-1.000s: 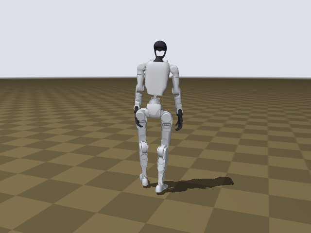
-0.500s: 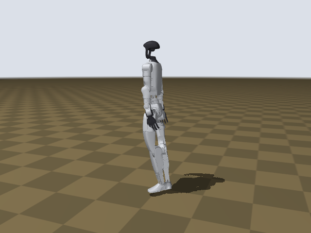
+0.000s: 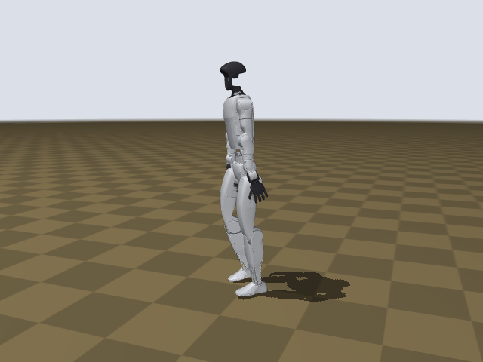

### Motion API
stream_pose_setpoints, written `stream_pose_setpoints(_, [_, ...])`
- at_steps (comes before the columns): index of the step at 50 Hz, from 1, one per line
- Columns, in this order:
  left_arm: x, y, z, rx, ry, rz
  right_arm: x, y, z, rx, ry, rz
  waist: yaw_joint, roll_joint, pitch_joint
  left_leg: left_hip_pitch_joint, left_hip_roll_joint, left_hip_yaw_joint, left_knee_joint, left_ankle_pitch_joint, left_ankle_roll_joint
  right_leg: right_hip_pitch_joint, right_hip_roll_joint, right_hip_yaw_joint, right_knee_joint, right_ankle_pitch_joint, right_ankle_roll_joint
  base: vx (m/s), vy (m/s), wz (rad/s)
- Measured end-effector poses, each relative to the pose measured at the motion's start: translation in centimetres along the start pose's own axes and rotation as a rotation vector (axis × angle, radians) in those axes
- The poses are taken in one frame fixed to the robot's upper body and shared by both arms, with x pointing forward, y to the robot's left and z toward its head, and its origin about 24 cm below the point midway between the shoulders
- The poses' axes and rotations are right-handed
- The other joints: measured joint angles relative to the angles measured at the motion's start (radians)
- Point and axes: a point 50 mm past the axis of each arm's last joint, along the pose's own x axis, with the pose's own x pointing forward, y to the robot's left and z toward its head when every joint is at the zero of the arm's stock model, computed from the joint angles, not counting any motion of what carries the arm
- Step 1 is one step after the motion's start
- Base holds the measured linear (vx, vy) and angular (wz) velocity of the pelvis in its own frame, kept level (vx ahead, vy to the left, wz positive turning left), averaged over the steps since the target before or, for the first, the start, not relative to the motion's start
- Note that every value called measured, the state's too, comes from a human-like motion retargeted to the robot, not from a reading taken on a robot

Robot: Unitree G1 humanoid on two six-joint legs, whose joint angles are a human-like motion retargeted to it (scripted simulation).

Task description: In place motions

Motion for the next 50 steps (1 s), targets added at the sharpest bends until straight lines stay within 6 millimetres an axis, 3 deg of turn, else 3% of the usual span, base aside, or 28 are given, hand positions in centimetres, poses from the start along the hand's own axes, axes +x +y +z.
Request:
stream_pose_setpoints(3, [-0.2,-0.4,1.2,0.002,-0.036,-0.015,0.0,0.2,-0.8,-0.033,0.038,0.008,0.006,-0.053,0.021,0.046,-0.075,-0.067,-0.024,0.01,0.009,-0.001,0.012,0.118,-0.179,-0.009,0.051,0.17,-0.02,1.37])
stream_pose_setpoints(5, [-0.2,-0.7,1.4,-0.005,-0.053,-0.032,0.0,0.4,-1.4,-0.049,0.067,0.017,0.021,-0.078,0.029,0.082,-0.107,-0.097,-0.037,0.013,0.012,-0.003,0.031,0.224,-0.255,0.11,0.075,0.31,-0.07,0.79])
stream_pose_setpoints(7, [0.0,-1.2,1.2,-0.016,-0.059,-0.057,-0.1,0.6,-1.8,-0.058,0.089,0.028,0.048,-0.087,0.02,0.094,-0.112,-0.106,-0.04,0.02,0.011,0.003,0.059,0.331,-0.232,0.048,0.081,0.3,-0.06,0.55])
stream_pose_setpoints(9, [0.2,-1.8,0.9,-0.024,-0.059,-0.077,-0.1,0.7,-1.9,-0.042,0.102,0.035,0.048,-0.081,0.012,0.091,-0.109,-0.145,-0.032,0.033,0.009,0.025,0.029,0.15,-0.241,0.045,0.064,0.27,-0.09,0.86])
stream_pose_setpoints(17, [0.8,-2.5,-0.9,0.012,-0.016,-0.076,-0.1,-0.3,-0.9,0.05,0.07,0.005,0.075,-0.047,-0.007,0.016,-0.084,-0.265,0.023,0.074,-0.034,0.078,0.027,0.018,-0.261,-0.007,0.035,0.15,-0.04,0.8])
stream_pose_setpoints(20, [0.7,-2.0,-0.5,0.069,-0.019,-0.028,-0.1,-0.9,-0.7,0.059,0.071,-0.004,0.122,-0.05,0.015,-0.02,-0.097,-0.318,0.033,0.114,-0.058,0.095,0.013,-0.043,-0.271,-0.018,0.031,-0.15,0.04,1.11])
stream_pose_setpoints(23, [0.3,-1.7,0.9,0.088,-0.061,0.005,-0.1,-1.5,-0.4,0.047,0.06,-0.021,0.146,-0.048,0.032,-0.067,-0.105,-0.37,0.022,0.182,-0.12,0.109,-0.009,-0.156,-0.279,-0.042,0.037,-0.37,-0.01,1.88])
stream_pose_setpoints(25, [0.3,-1.9,1.3,0.089,-0.084,0.013,-0.1,-1.5,-0.9,0.014,0.07,-0.021,0.162,-0.049,0.026,-0.094,-0.079,-0.283,0.001,0.202,-0.167,0.125,-0.018,-0.244,-0.291,-0.056,0.039,-0.3,-0.04,2.24])
stream_pose_setpoints(29, [0.5,-2.5,0.9,0.032,-0.093,0.024,-0.2,-1.3,-2.2,-0.074,0.126,-0.005,0.204,-0.066,0.004,-0.078,0.011,0.229,-0.035,0.164,-0.147,0.17,-0.041,-0.418,-0.321,-0.072,0.055,-0.32,-0.05,2.26])
stream_pose_setpoints(32, [0.8,-2.7,0.1,-0.044,-0.08,0.042,-0.2,-0.7,-2.8,-0.111,0.159,0.001,0.168,-0.075,-0.028,-0.073,0.04,0.424,-0.026,0.155,-0.113,0.206,-0.049,-0.579,-0.347,-0.081,0.082,-0.21,-0.05,2.86])
stream_pose_setpoints(38, [1.0,-2.4,-1.6,-0.158,-0.013,0.078,-0.3,1.5,-3.9,-0.032,0.182,0.078,0.131,-0.119,-0.073,-0.046,0.062,0.577,0.071,0.164,-0.04,0.263,-0.059,-0.757,-0.364,-0.096,0.131,-0.22,0.08,2.42])
stream_pose_setpoints(41, [1.1,-2.5,-2.4,-0.191,0.016,0.067,-0.3,2.2,-4.1,-0.001,0.187,0.103,0.158,-0.12,-0.08,-0.006,0.033,0.553,0.04,0.126,-0.069,0.301,-0.05,-0.819,-0.345,-0.092,0.152,-0.2,0.16,1.63])
stream_pose_setpoints(43, [1.3,-3.0,-3.3,-0.211,0.042,0.054,-0.3,2.2,-4.5,-0.008,0.193,0.101,0.166,-0.104,-0.091,0.008,-0.009,0.49,-0.014,0.111,-0.052,0.329,-0.044,-0.84,-0.317,-0.075,0.158,-0.07,0.32,1.47])
stream_pose_setpoints(46, [1.5,-3.9,-4.4,-0.229,0.091,0.012,-0.3,1.9,-4.9,-0.041,0.197,0.086,0.148,-0.051,-0.099,-0.002,0.008,0.374,-0.026,0.12,-0.042,0.37,-0.048,-0.868,-0.239,0.015,0.124,-0.05,0.38,1.56])
stream_pose_setpoints(50, [1.4,-4.1,-3.4,-0.205,0.061,-0.008,-0.2,0.7,-3.8,-0.027,0.146,0.064,0.119,0.071,-0.022,0.032,0.092,0.236,-0.011,0.102,-0.041,0.335,-0.124,-0.676,0.131,0.112,-0.065,-0.17,0.34,1.63])
